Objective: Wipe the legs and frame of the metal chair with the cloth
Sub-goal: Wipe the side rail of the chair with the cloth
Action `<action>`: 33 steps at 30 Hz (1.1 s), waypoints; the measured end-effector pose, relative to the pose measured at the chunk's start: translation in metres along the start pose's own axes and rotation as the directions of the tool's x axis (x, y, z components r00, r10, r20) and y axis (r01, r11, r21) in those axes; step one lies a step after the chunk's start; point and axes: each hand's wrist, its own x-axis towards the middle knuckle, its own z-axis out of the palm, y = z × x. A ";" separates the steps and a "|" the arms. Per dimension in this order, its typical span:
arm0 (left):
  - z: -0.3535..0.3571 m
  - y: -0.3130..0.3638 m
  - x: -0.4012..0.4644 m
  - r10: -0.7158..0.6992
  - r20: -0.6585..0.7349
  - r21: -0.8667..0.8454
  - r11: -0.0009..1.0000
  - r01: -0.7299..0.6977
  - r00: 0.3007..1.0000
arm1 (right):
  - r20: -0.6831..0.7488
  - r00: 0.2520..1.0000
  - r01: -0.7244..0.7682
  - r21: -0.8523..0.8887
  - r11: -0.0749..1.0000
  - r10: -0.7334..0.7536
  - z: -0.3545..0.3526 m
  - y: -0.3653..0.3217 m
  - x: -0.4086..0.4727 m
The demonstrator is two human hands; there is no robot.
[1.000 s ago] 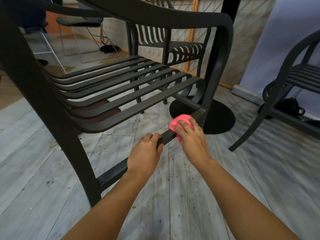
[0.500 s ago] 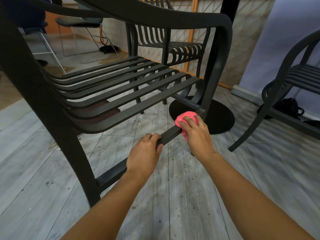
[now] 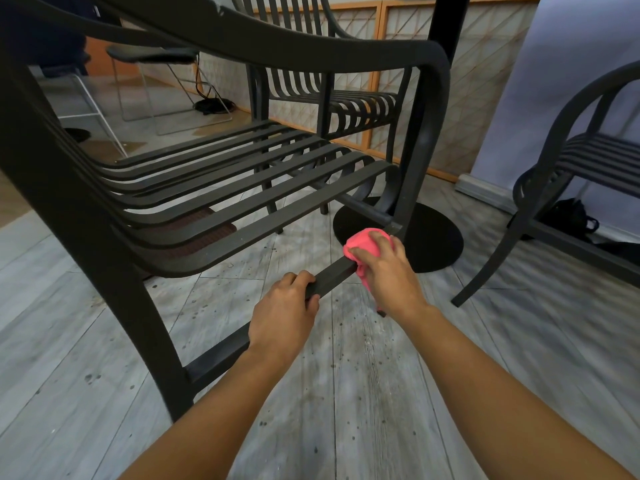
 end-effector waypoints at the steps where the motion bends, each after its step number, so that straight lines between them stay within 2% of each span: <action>1: 0.001 0.001 0.001 0.002 -0.007 0.023 1.000 -0.002 1.000 | 0.009 1.000 0.000 0.000 1.000 0.000 -0.001 0.001 0.000; 6: 0.005 0.007 0.005 0.054 -0.015 0.093 0.994 -0.052 0.998 | 0.026 0.999 0.026 -0.007 1.000 -0.026 -0.011 0.009 0.002; 10: 0.009 0.015 0.015 0.098 0.000 0.077 0.992 -0.097 0.995 | -0.080 0.991 -0.092 0.159 0.983 0.106 -0.028 0.021 0.005; 15: 0.016 0.025 0.036 0.128 0.012 0.030 0.991 -0.129 0.992 | -0.187 0.981 -0.036 0.122 0.992 0.059 -0.043 0.030 0.015; 20: 0.024 0.032 0.058 0.146 0.006 0.005 0.989 -0.146 0.989 | -0.082 0.997 0.005 0.124 0.992 0.006 -0.034 0.017 0.021; 24: 0.028 0.026 0.065 0.152 0.038 -0.022 0.988 -0.151 0.988 | -0.008 0.987 0.159 0.090 0.983 -0.159 -0.016 0.010 0.016; 33: 0.029 0.020 0.064 0.183 0.082 -0.087 0.980 -0.176 0.980 | -0.072 0.982 0.177 0.031 0.984 -0.174 0.001 0.017 0.010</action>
